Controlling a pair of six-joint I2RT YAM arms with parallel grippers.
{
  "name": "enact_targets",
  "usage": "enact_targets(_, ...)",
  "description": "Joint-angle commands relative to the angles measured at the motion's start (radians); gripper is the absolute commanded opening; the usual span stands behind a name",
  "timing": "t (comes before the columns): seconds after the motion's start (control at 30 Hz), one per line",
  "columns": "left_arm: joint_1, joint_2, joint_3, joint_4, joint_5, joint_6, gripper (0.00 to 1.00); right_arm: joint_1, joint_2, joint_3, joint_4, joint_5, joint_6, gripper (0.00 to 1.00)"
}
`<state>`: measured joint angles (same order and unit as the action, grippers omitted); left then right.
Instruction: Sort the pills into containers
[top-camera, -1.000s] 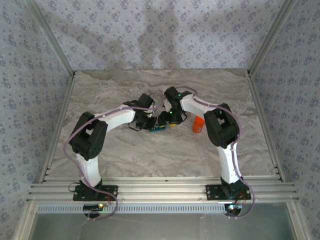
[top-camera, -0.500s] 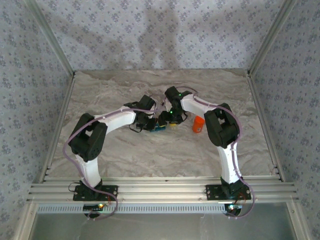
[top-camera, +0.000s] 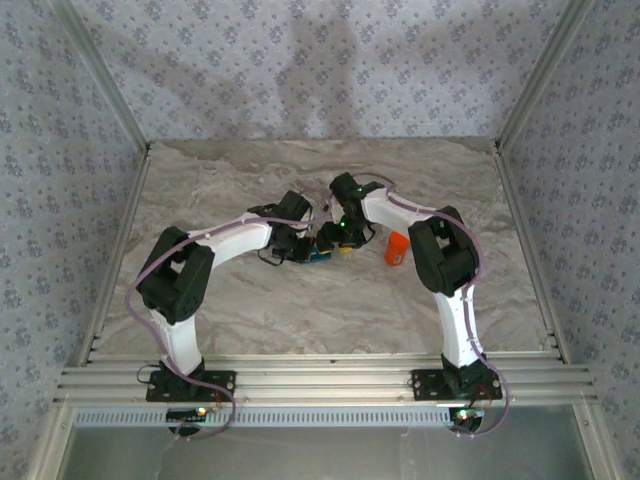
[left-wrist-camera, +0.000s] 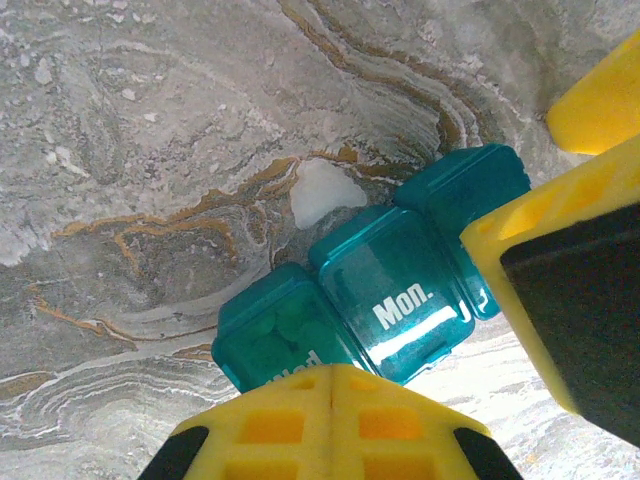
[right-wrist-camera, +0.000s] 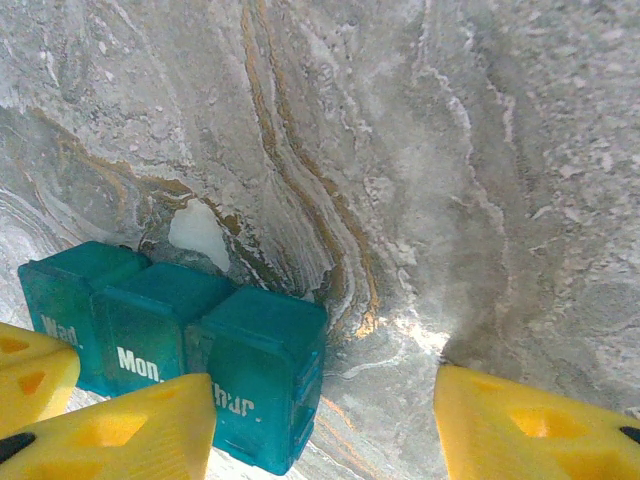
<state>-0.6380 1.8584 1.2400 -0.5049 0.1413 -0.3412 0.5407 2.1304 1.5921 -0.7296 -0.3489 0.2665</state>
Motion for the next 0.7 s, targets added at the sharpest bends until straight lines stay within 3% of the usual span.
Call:
enact_targets(0.0, -0.012, 0.001, -0.036, -0.115, -0.026, 0.019, 0.0, -0.018, 0.037, -0.011, -0.013, 0.051, 0.012, 0.6)
enact_targets(0.67, -0.014, 0.074, -0.123, -0.109, -0.095, 0.034, 0.0, -0.019, 0.043, -0.02, -0.009, 0.041, 0.02, 0.6)
